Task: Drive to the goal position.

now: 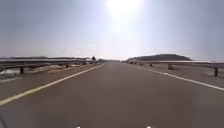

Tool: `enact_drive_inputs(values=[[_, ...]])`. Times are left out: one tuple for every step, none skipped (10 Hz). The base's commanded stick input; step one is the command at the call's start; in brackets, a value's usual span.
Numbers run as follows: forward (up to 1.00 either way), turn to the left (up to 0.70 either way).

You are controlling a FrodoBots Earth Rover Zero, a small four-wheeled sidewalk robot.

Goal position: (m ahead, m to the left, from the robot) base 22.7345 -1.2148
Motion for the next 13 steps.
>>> enact_drive_inputs(values=[[0.7,0.0],[0.7,0.0],[0.7,0.0],[0.7,0.0],[0.7,0.0],[0.7,0.0],[0.7,0.0],[0.7,0.0],[0.7,0.0],[0.7,0.0],[0.7,0.0],[0.7,0.0],[0.7,0.0]])
